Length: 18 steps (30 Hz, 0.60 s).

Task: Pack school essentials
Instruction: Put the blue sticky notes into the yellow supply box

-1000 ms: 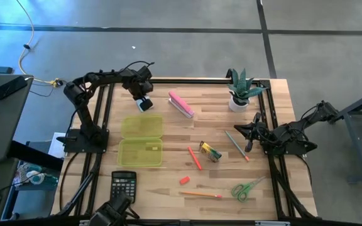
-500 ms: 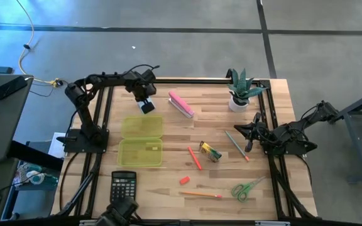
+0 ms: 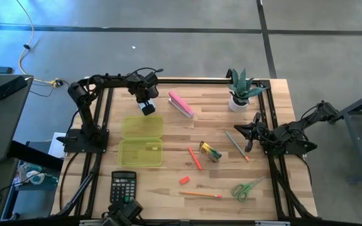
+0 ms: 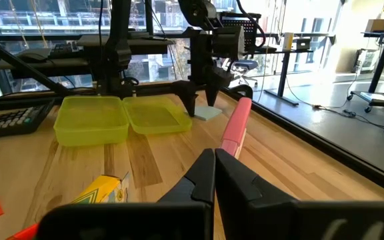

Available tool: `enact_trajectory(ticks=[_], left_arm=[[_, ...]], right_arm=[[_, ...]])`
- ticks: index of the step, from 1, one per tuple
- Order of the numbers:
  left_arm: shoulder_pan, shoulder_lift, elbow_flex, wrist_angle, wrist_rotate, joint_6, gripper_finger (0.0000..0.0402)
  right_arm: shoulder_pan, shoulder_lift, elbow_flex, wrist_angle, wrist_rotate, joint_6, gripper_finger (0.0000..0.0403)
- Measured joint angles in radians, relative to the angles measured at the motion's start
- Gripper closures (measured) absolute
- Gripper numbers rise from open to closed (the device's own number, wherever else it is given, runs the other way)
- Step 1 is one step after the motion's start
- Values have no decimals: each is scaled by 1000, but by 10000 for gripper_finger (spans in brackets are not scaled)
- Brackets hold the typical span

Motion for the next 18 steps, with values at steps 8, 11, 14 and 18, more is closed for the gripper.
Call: enact_trajectory(ticks=[8,11,14,18], left_arm=[[-6,1,-1,3,-11,4,36],[-7,2,-1,4,-11,4,57],[-7,2,-2,4,-4,4,72],[-6,0,-2,5,10,4,81]], right_arm=[[0,0,0,0,0,0,402],[0,0,0,0,0,0,402],[0,0,0,0,0,0,402],[0,0,0,0,0,0,402]])
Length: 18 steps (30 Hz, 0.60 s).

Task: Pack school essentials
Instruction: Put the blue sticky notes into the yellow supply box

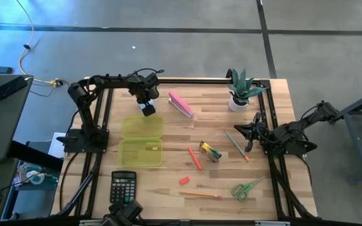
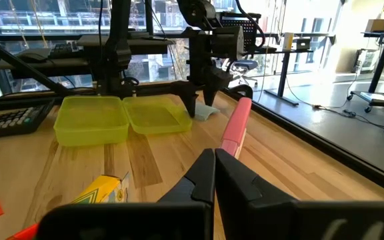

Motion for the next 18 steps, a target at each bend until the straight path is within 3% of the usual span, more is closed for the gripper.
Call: enact_trajectory(ticks=[8,18], left_arm=[[-5,-87,-2,2,-19,3,83],[-94,-253,-2,-155,-16,-57,83]], right_arm=[[0,0,0,0,0,0,402],[0,0,0,0,0,0,402]])
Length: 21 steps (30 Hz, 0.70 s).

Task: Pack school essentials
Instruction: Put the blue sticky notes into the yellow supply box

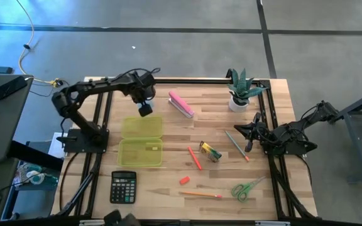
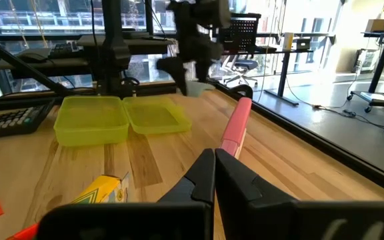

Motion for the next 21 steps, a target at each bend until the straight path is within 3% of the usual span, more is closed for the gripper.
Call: enact_trajectory(ticks=[9,21], left_arm=[[-261,-149,0,-102,103,-88,83],[-709,-200,-42,-94,59,-337,83]], right_arm=[[0,0,0,0,0,0,402],[0,0,0,0,0,0,402]])
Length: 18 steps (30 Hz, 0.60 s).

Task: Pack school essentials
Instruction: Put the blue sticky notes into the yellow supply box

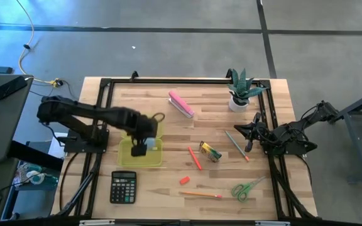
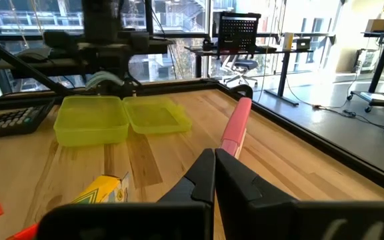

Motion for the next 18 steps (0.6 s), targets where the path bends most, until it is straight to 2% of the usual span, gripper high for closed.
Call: enact_trajectory(ticks=[8,18], left_arm=[[-158,0,-116,156,-23,-170,83],[-179,0,-193,259,-57,-203,82]], right_arm=[[0,-1,0,0,0,0,402],[0,-1,0,0,0,0,402]])
